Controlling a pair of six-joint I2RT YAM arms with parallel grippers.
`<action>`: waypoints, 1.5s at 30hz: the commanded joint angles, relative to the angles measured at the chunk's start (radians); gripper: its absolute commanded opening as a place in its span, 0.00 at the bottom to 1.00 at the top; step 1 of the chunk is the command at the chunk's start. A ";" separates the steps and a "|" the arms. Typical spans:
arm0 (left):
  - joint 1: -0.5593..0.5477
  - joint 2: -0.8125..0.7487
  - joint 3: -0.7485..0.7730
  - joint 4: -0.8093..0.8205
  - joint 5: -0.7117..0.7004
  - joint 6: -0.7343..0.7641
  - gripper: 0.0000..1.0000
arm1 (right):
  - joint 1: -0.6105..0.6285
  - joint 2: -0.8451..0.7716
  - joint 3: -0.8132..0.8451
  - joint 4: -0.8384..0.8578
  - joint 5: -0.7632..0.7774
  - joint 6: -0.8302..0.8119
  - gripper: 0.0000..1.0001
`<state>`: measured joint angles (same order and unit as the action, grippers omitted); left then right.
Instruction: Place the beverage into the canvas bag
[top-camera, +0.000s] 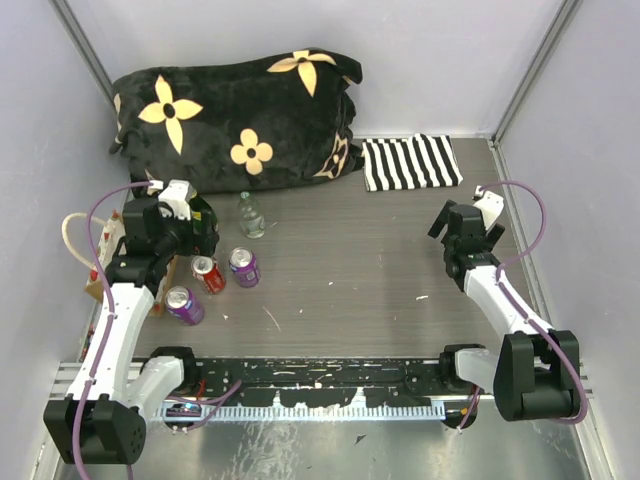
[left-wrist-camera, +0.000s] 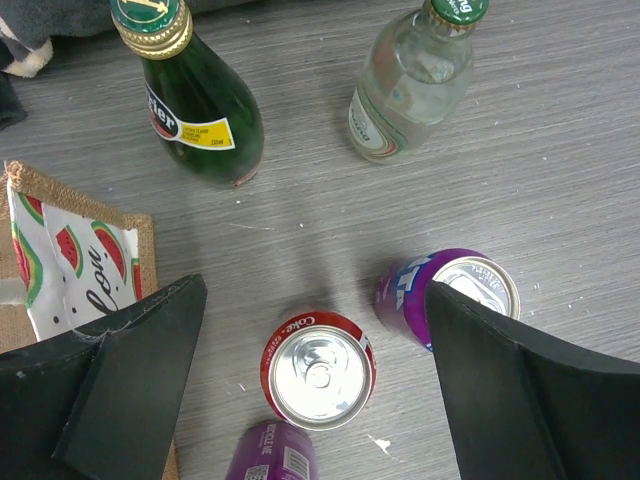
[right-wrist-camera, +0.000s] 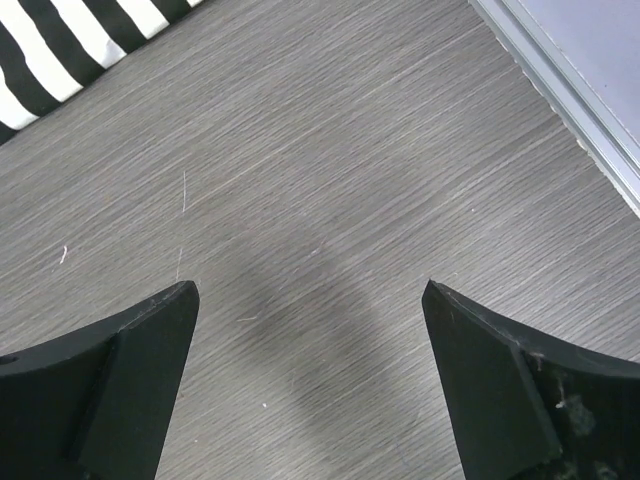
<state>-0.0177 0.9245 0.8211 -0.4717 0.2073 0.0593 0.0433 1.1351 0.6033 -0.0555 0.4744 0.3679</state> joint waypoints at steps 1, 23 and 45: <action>0.003 -0.022 -0.025 0.061 0.005 0.019 0.98 | -0.006 0.009 0.023 0.098 0.055 -0.011 1.00; 0.128 0.442 0.905 -0.234 -0.201 0.033 0.98 | -0.008 -0.018 0.052 0.101 -0.160 -0.218 1.00; 0.302 0.659 0.732 -0.195 -0.367 0.180 0.88 | -0.008 0.006 0.144 0.047 -0.321 -0.241 1.00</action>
<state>0.2287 1.5284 1.5383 -0.7029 -0.1730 0.2440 0.0414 1.1404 0.6888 -0.0319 0.1856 0.1436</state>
